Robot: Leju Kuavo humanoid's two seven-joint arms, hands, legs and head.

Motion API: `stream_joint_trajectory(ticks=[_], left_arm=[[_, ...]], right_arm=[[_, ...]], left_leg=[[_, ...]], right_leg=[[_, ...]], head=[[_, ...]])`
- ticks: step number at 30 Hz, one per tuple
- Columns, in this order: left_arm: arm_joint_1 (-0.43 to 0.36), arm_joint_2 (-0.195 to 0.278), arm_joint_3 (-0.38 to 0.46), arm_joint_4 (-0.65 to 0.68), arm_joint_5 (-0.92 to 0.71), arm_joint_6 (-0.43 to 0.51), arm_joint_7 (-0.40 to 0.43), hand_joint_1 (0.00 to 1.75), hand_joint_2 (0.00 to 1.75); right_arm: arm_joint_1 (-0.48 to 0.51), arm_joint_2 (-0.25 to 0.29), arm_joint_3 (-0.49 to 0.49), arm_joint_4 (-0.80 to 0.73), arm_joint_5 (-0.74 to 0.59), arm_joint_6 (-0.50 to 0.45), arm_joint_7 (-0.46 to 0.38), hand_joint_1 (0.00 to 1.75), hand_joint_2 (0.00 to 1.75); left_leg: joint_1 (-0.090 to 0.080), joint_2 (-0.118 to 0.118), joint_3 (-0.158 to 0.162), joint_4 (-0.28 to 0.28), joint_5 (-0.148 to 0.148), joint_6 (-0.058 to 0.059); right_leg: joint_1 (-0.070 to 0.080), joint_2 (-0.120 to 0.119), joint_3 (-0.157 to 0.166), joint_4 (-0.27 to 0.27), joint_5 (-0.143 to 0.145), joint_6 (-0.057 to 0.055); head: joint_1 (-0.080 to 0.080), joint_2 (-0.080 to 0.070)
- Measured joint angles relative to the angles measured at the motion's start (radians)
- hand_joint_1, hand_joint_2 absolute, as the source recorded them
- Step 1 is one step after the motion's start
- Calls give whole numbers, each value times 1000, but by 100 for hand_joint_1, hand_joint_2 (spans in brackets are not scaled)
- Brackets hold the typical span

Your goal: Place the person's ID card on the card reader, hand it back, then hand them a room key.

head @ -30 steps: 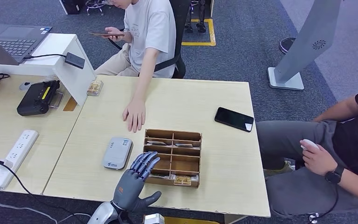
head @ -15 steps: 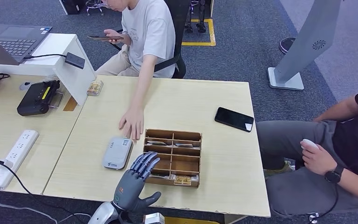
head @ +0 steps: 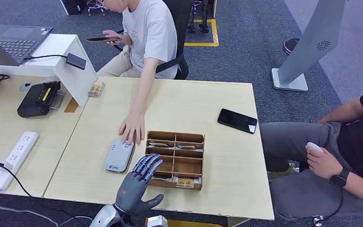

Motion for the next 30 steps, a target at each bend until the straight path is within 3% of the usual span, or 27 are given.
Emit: stream_joint_trajectory(ticks=[2, 6, 8, 10, 15, 19, 22, 27, 30], left_arm=[[0, 0, 0, 0, -2, 0, 1, 24, 175], [-4, 0, 0, 4, -6, -7, 4, 134, 175], [-5, 0, 0, 7, -3, -12, 6, 167, 175], [-5, 0, 0, 8, 3, -14, 5, 171, 175], [-5, 1, 0, 8, 21, -19, 1, 157, 175], [-6, 2, 0, 8, 35, -24, -2, 174, 175], [-6, 2, 0, 8, 41, -24, -4, 175, 175], [-6, 2, 0, 8, 43, -25, -9, 159, 175], [-6, 2, 0, 8, 43, -26, -9, 161, 175]], right_arm=[[0, 0, 1, 0, -1, 1, 3, 0, 175], [0, 0, 4, 0, -6, 4, 8, 0, 175], [0, 0, 6, 0, -8, 4, 7, 0, 175], [0, -1, 9, 0, -9, 3, 6, 0, 175], [0, -1, 18, 0, -18, 3, 6, 0, 175], [0, -1, 25, -1, -26, 0, 7, 0, 175], [0, -1, 27, -1, -30, 0, 7, 0, 175], [0, -1, 29, -1, -38, 0, 7, 0, 175], [0, -2, 33, -1, -44, -1, 7, 0, 175]], left_leg=[[0, 0, 0, 0, 0, 0], [0, 0, 0, 0, 0, 0], [0, 0, 0, 0, 0, 0], [0, 0, 0, 0, 0, 0], [0, 0, 0, 0, 0, 0], [0, 0, 0, 0, 0, 0], [0, 0, 0, 0, 0, 0], [0, 0, 0, 0, 0, 0], [0, 0, 0, 0, 0, 0]], right_leg=[[0, 0, 0, 0, 0, 0], [0, 0, 0, 0, 0, 0], [0, 0, 0, 0, 0, 0], [0, 0, 0, 0, 0, 0], [0, 0, 0, 0, 0, 0], [0, 0, 0, 0, 0, 0], [0, 0, 0, 0, 0, 0], [0, 0, 0, 0, 0, 0], [0, 0, 0, 0, 0, 0]], head=[[0, 0], [0, 0], [0, 0], [0, 0], [0, 0], [0, 0], [0, 0], [0, 0], [0, 0]])
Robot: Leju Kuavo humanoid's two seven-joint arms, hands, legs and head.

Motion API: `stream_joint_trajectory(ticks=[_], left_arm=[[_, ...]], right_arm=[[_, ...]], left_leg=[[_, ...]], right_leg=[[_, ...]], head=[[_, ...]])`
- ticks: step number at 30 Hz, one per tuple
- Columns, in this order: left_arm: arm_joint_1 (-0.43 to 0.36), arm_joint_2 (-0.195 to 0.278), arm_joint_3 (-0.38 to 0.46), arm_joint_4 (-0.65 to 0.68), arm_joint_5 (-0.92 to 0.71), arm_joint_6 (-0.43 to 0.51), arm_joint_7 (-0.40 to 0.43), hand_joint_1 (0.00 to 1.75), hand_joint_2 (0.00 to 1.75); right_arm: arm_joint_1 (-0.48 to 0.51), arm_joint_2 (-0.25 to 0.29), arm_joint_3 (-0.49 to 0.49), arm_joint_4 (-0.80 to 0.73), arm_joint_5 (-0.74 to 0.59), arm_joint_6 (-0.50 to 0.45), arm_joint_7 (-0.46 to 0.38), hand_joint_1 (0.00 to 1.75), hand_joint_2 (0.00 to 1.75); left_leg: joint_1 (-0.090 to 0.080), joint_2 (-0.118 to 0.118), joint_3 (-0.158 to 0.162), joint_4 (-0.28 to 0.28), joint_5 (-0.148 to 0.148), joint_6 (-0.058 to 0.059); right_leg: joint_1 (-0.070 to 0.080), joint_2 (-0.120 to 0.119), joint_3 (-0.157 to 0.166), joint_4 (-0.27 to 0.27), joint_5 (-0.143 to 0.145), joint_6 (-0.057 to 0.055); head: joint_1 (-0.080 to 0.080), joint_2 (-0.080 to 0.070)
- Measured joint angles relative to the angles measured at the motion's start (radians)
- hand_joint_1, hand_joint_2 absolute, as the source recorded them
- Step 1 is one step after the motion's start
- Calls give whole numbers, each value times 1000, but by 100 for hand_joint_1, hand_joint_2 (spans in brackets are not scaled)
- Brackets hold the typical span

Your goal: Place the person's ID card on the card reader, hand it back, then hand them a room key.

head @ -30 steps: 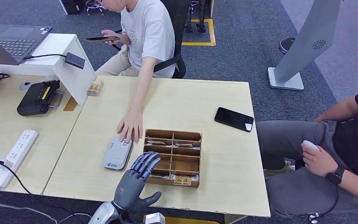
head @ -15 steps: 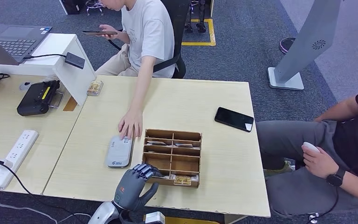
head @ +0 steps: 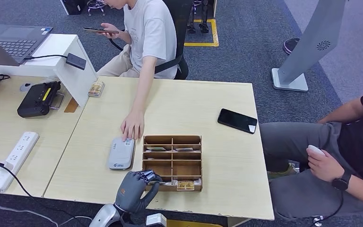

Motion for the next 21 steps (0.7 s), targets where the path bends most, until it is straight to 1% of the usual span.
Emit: stream_joint_trajectory(ticks=[2, 6, 11, 14, 17, 21], left_arm=[[0, 0, 0, 0, 0, 0, 0, 163, 175], [0, 0, 0, 0, 3, 0, 0, 175, 175], [0, 0, 0, 0, 26, 0, -13, 175, 175], [1, 2, 0, -12, 74, -13, -32, 175, 175], [2, 10, 6, -64, 150, -41, -58, 175, 175], [3, 28, 22, -179, 202, -68, -78, 175, 175]], right_arm=[[0, 0, 4, -1, -4, -1, 0, 0, 175], [0, -1, 10, -4, -11, -1, 0, 0, 175], [1, -2, 17, -4, -17, -3, 0, 0, 175], [1, -3, 20, -4, -26, -6, 0, 0, 175], [3, -4, 23, -4, -39, -15, -1, 0, 175], [6, -6, 29, -4, -56, -21, -9, 0, 175]], left_leg=[[0, 0, 0, 0, 0, 0], [0, 0, 0, 0, 0, 0], [0, 0, 0, 0, 0, 0], [0, 0, 0, 0, 0, 0], [0, 0, 0, 0, 0, 0], [0, 0, 0, 0, 0, 0]], right_leg=[[0, 0, 0, 0, 0, 0], [0, 0, 0, 0, 0, 0], [0, 0, 0, 0, 0, 0], [0, 0, 0, 0, 0, 0], [0, 0, 0, 0, 0, 0], [0, 0, 0, 0, 0, 0]], head=[[0, 0], [0, 0], [0, 0], [0, 0], [0, 0], [0, 0]])
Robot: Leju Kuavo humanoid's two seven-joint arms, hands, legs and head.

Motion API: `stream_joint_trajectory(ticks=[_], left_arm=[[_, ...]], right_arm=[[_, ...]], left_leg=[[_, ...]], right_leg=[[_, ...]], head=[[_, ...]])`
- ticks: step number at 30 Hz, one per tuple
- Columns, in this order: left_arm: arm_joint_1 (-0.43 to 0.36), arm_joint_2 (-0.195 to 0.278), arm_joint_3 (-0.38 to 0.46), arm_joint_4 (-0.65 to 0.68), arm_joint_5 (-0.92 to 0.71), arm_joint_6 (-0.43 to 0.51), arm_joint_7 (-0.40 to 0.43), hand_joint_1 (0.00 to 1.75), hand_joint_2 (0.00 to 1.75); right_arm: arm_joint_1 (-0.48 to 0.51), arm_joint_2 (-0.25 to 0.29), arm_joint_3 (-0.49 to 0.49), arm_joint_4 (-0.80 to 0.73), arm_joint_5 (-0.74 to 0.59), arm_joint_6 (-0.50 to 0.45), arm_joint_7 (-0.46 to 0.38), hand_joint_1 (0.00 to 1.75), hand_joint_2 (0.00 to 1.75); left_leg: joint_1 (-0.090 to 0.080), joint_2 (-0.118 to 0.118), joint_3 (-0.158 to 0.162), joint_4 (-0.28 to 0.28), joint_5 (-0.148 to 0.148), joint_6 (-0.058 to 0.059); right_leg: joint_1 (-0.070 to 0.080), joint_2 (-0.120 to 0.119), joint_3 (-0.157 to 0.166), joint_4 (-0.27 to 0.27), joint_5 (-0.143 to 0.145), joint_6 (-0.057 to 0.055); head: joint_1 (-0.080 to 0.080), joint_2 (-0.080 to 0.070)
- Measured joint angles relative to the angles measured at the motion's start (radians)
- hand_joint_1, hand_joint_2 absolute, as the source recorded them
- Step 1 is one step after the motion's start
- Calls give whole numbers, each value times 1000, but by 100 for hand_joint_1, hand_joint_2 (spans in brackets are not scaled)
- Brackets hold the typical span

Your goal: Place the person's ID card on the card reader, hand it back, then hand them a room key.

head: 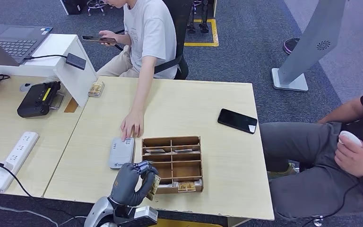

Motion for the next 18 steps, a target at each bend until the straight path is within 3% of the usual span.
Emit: stream_joint_trajectory(ticks=[6, 16, 18], left_arm=[[2, 17, 19, -122, 28, -5, -12, 175, 175], [8, 28, 21, -169, 17, -3, -19, 175, 175], [11, 29, 21, -169, 18, -2, -19, 163, 175]], right_arm=[[2, 0, 8, 0, -10, -11, -1, 0, 175], [2, 0, 15, 0, -22, -11, 4, 0, 175], [2, 0, 16, 0, -24, -11, 5, 0, 175]], left_leg=[[0, 0, 0, 0, 0, 0], [0, 0, 0, 0, 0, 0], [0, 0, 0, 0, 0, 0]], right_leg=[[0, 0, 0, 0, 0, 0], [0, 0, 0, 0, 0, 0], [0, 0, 0, 0, 0, 0]], head=[[0, 0], [0, 0], [0, 0]])
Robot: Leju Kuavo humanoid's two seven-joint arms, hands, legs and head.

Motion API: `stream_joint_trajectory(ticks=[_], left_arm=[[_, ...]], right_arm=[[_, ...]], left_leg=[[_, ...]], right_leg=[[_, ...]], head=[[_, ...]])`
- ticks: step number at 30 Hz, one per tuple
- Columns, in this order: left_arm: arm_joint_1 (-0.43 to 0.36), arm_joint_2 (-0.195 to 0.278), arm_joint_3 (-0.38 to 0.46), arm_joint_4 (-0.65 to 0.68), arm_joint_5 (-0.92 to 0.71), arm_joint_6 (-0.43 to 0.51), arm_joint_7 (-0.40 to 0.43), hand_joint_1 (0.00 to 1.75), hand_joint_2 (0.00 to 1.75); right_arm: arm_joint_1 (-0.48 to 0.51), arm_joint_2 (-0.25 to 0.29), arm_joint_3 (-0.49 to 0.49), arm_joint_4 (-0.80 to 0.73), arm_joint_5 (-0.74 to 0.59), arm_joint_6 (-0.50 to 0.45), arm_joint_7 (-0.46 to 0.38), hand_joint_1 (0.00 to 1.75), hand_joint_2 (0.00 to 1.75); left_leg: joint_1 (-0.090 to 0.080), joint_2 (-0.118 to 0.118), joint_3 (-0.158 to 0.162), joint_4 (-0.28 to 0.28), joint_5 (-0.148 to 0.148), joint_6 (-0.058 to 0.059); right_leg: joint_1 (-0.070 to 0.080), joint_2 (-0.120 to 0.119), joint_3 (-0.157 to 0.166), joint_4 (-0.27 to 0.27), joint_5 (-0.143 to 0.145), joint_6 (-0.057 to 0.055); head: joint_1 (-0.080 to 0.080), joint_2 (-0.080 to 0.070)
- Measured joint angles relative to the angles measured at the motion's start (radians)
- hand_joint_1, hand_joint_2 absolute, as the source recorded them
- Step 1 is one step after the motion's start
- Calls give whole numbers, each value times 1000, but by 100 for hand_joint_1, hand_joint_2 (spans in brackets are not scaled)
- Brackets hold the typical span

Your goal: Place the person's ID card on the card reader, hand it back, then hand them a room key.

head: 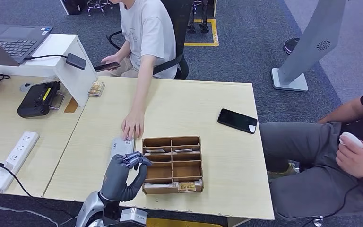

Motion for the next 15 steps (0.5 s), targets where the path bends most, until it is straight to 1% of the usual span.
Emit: stream_joint_trajectory(ticks=[2, 4, 8, 13, 15], left_arm=[[2, 1, 0, 0, 2, 1, 0, 148, 175], [3, 1, 0, -1, 5, 2, -4, 145, 175], [4, 1, 0, -2, 8, 2, -12, 0, 175], [15, 12, 0, -15, 22, -42, -57, 0, 175], [23, 20, -1, -20, 13, -46, -68, 0, 175]], right_arm=[[0, 0, 1, 0, -2, 0, 2, 0, 175], [1, 0, 2, 0, -5, 0, 3, 0, 175], [2, 0, 4, 0, -8, 0, 3, 0, 175], [3, 0, 10, 0, -13, 0, -4, 0, 175], [3, 0, 13, 0, -16, 0, -6, 0, 175]], left_leg=[[0, 0, 0, 0, 0, 0], [0, 0, 0, 0, 0, 0], [0, 0, 0, 0, 0, 0], [0, 0, 0, 0, 0, 0], [0, 0, 0, 0, 0, 0]], right_leg=[[0, 0, 0, 0, 0, 0], [0, 0, 0, 0, 0, 0], [0, 0, 0, 0, 0, 0], [0, 0, 0, 0, 0, 0], [0, 0, 0, 0, 0, 0]], head=[[0, 0], [0, 0], [0, 0], [0, 0], [0, 0]])
